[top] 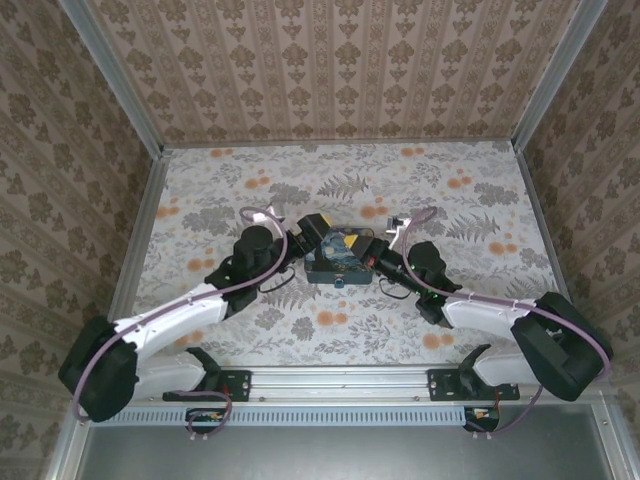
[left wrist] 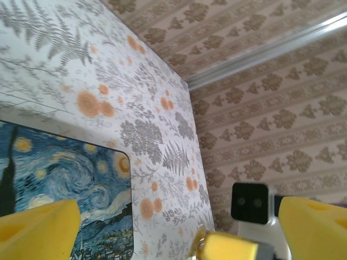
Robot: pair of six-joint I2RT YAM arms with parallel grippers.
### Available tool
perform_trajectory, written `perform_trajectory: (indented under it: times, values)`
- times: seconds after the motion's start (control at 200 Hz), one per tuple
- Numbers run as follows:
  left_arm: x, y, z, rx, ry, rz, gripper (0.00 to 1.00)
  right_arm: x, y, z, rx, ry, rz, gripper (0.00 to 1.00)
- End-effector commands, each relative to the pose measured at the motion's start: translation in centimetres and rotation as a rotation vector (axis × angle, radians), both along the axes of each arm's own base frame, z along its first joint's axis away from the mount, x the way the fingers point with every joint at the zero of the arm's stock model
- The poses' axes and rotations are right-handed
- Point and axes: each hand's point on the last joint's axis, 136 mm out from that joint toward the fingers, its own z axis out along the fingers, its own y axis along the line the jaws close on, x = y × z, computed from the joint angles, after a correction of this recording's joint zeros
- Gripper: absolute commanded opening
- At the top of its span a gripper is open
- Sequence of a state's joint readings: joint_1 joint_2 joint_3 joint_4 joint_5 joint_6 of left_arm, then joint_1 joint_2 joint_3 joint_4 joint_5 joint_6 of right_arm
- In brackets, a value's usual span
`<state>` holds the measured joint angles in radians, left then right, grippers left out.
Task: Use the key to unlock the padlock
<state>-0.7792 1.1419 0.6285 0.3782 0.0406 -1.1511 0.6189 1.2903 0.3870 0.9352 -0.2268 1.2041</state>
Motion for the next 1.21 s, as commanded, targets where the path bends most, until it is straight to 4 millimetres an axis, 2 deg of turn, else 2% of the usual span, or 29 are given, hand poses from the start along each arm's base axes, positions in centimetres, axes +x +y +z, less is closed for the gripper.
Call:
perform_trajectory:
  times: [0.0,0.135,0.39,0.54,0.595,0.62,0.77,0.865,1.2]
  values:
    - [0.0,1.8,0.5,0.102,0.058,0.085,0.99,-0.4,-1.4,-2.7,-0.087,0.056,-0.046,0.0]
    - [-0.4,2.5,2.1,0.194,0.135,0.122,1.0,-1.1,-1.4,-4.3,-0.115,0.09,-0.031,0.0]
    - [-1.0,-0.3,5.5,0.179,0.179,0.024,1.0,-2.9,0.8,-7.1,-0.144,0.151,0.087,0.0]
    - [-1.6,-0.7,7.3,0.187,0.179,-0.007,1.0,-4.0,1.3,-8.9,-0.174,0.183,0.104,0.0]
    - [-1.7,-0.6,7.8,0.19,0.165,-0.01,1.0,-4.0,1.2,-9.0,-0.175,0.182,0.101,0.0]
    - [-1.7,-0.4,7.8,0.188,0.162,-0.004,1.0,-4.0,1.2,-9.9,-0.189,0.199,0.099,0.0]
    - [-1.8,-0.5,8.6,0.179,0.128,-0.014,1.0,-3.5,1.3,-10.8,-0.205,0.206,0.09,0.0]
    - [-1.7,-0.5,8.2,0.176,0.146,-0.007,1.0,-3.2,1.3,-11.6,-0.216,0.214,0.078,0.0]
    - [-0.9,-0.8,8.3,0.171,0.128,-0.01,1.0,-1.0,1.5,-11.8,-0.186,0.203,0.065,0.0]
